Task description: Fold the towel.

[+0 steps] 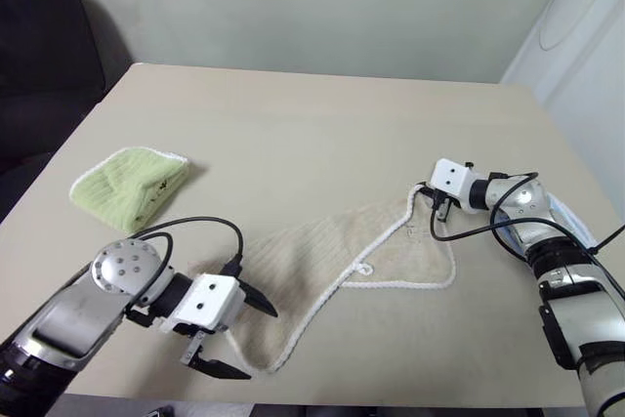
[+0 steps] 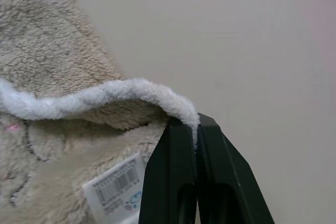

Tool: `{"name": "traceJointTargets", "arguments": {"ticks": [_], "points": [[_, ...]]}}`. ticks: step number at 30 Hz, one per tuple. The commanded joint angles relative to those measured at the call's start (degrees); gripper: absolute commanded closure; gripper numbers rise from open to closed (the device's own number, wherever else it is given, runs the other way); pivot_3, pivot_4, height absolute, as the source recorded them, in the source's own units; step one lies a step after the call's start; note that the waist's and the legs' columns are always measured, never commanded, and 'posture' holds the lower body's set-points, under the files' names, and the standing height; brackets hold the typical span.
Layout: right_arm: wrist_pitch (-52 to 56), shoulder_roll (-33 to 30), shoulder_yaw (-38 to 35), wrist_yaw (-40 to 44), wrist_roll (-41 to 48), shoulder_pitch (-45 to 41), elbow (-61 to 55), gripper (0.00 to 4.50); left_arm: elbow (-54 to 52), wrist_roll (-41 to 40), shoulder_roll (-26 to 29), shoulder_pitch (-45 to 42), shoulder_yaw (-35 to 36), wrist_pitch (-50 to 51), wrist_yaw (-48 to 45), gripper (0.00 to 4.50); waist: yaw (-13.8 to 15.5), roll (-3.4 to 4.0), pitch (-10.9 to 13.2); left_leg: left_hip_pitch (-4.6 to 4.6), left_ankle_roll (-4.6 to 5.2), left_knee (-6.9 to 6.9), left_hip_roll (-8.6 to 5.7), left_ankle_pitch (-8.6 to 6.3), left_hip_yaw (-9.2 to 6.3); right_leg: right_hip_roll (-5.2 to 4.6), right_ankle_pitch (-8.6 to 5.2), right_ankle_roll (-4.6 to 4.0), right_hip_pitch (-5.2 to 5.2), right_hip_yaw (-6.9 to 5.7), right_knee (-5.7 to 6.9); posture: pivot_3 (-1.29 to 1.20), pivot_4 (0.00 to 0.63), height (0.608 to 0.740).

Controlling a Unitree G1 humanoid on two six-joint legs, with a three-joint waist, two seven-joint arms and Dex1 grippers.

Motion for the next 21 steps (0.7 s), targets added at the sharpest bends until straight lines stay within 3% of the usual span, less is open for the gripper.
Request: {"name": "traceJointTargets", "arguments": {"ticks": [1, 11, 14, 21], "points": [[2.5, -1.5, -2.6, 0.0, 2.2, 1.6, -5.8, 4.48, -2.0, 3.0, 1.0, 2.2, -2.3, -2.8, -1.3, 0.0, -0.1, 0.04, 0.0, 0.01, 0.0, 0.0, 0.0, 0.0, 0.0, -0.01, 0.0, 0.0, 0.0, 0.0, -0.01, 0.0, 0.15, 0.74], [9.3, -3.9, -4.2, 1.5, 4.1, 6.7, -16.1, 4.48, -4.6, 5.3, 1.4, 9.4, -2.3, -2.5, 2.7, 0.0, -0.2, 0.03, 0.0, -0.01, -0.01, -0.01, 0.01, -0.01, 0.0, -0.01, -0.02, 0.0, -0.02, 0.02, -0.03, 0.0, 0.15, 0.74], [10.9, -4.1, -4.4, 1.4, 4.5, 8.1, -18.6, 4.5, -4.3, 6.4, 1.2, 10.1, -2.4, -3.1, 3.8, 0.58, -0.2, 0.03, 0.0, -0.01, -0.01, -0.02, 0.01, -0.01, 0.0, -0.01, -0.03, 0.0, -0.03, 0.02, -0.03, 0.0, 0.15, 0.74], [13.9, -4.7, -5.0, 1.1, 5.3, 10.4, -23.2, 4.5, -3.1, 6.5, 0.4, 9.1, -2.1, -2.3, 5.3, 3.08, -0.2, 0.03, 0.0, -0.01, -0.01, -0.02, 0.0, -0.01, 0.0, -0.01, -0.04, 0.0, -0.03, 0.02, -0.03, 0.0, 0.15, 0.74]]}}
